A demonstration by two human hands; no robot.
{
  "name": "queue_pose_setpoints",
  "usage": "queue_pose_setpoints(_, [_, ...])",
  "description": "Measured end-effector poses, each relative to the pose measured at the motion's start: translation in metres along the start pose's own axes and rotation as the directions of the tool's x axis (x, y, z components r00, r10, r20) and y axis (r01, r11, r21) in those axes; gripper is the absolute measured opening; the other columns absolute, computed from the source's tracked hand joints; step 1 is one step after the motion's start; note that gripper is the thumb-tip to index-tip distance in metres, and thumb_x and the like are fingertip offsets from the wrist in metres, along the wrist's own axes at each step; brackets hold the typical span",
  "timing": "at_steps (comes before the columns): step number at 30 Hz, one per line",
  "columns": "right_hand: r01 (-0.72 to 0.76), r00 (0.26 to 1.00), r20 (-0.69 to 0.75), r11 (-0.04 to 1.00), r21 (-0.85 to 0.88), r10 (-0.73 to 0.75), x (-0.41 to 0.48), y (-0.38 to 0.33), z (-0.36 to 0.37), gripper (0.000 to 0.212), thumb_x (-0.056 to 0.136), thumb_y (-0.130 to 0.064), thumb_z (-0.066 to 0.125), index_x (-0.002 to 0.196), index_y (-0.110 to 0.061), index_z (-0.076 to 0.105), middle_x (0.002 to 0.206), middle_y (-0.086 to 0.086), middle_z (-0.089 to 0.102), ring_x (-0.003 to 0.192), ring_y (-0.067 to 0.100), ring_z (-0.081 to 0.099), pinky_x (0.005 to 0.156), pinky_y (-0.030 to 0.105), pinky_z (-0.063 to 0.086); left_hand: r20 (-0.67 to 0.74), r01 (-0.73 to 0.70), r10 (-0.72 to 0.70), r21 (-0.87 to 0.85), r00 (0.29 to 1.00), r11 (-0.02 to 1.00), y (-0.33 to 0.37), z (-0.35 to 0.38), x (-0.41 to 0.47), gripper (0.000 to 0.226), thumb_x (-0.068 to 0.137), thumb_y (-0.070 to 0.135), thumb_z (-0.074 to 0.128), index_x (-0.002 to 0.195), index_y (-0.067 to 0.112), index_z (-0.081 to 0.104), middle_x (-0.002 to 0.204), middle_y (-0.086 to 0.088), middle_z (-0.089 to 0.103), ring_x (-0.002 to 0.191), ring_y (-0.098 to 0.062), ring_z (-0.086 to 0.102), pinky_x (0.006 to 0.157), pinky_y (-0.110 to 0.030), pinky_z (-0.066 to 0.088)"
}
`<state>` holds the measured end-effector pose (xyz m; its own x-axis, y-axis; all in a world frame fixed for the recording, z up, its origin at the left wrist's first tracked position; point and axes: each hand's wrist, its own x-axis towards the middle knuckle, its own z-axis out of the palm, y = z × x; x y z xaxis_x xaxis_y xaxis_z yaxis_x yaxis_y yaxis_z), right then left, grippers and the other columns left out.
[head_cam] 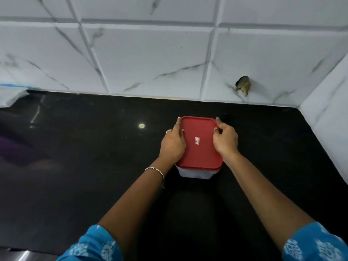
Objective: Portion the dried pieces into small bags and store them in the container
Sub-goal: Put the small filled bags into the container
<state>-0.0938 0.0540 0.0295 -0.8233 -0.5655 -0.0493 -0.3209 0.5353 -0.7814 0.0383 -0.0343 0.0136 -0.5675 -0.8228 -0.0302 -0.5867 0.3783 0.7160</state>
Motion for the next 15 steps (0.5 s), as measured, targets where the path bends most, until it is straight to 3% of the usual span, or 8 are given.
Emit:
queue_pose_setpoints(4, [0.059, 0.998, 0.011, 0.994, -0.091, -0.058, 0.002, 0.017, -0.011, 0.044, 0.102, -0.017, 0.039, 0.146, -0.025, 0.038, 0.111, 0.006, 0.064, 0.073, 0.014, 0.059, 0.065, 0.028, 0.048, -0.016, -0.036, 0.037, 0.021, 0.999, 0.999, 0.012, 0.014, -0.004, 0.052, 0.103, 0.026, 0.028, 0.154, 0.029, 0.018, 0.123, -0.016, 0.054, 0.104, -0.032, 0.058, 0.090, -0.041, 0.046])
queue_pose_setpoints(7, [0.145, 0.989, 0.027, 0.974, -0.173, -0.142, 0.005, 0.023, -0.009, 0.045, 0.102, -0.021, 0.037, 0.147, -0.025, 0.037, 0.108, 0.003, 0.061, 0.082, 0.016, 0.060, 0.070, 0.031, 0.051, -0.028, -0.024, 0.026, 0.074, 0.999, 0.997, 0.015, 0.013, -0.005, 0.053, 0.102, 0.026, 0.027, 0.154, 0.029, 0.018, 0.125, -0.013, 0.055, 0.108, -0.033, 0.057, 0.093, -0.044, 0.045])
queue_pose_setpoints(10, [0.177, 0.984, 0.011, 0.953, -0.244, -0.180, 0.004, 0.023, -0.011, 0.045, 0.101, -0.024, 0.039, 0.146, -0.025, 0.038, 0.117, 0.001, 0.060, 0.095, 0.018, 0.061, 0.081, 0.037, 0.053, -0.032, -0.017, 0.022, 0.142, 0.999, 0.990, 0.019, 0.012, -0.006, 0.054, 0.101, 0.023, 0.027, 0.154, 0.026, 0.018, 0.120, -0.014, 0.056, 0.105, -0.034, 0.057, 0.091, -0.045, 0.045])
queue_pose_setpoints(15, [0.244, 0.964, -0.007, 0.890, -0.385, -0.267, 0.006, 0.022, -0.012, 0.047, 0.101, -0.032, 0.041, 0.147, -0.022, 0.038, 0.118, 0.001, 0.058, 0.096, 0.015, 0.061, 0.074, 0.027, 0.046, -0.029, -0.018, 0.026, 0.243, 0.999, 0.970, 0.021, 0.013, -0.002, 0.056, 0.099, 0.018, 0.029, 0.154, 0.020, 0.019, 0.111, -0.015, 0.058, 0.100, -0.034, 0.058, 0.084, -0.043, 0.044])
